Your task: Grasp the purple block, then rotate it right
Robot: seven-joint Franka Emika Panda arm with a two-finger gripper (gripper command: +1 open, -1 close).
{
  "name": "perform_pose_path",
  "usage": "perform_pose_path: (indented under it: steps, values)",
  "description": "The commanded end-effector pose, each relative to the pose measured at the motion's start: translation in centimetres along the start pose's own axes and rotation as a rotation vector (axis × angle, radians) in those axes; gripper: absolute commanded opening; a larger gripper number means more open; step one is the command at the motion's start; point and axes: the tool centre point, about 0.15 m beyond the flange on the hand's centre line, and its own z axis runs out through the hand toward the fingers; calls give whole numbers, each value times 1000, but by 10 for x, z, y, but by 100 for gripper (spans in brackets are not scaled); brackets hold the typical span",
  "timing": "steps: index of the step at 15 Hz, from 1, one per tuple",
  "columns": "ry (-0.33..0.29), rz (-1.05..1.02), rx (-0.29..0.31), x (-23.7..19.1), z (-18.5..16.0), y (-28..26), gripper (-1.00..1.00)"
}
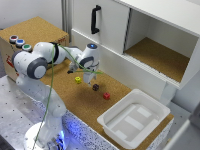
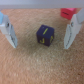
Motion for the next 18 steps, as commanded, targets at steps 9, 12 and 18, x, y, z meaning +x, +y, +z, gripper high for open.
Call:
perform_pose_path:
  steps: [9, 12, 18]
  values:
    - [-159, -1230, -68, -76, 19, -48, 100]
    - [-176, -1297, -156, -93, 21, -62, 100]
    - [-170, -956, -152, -90, 43, -84, 100]
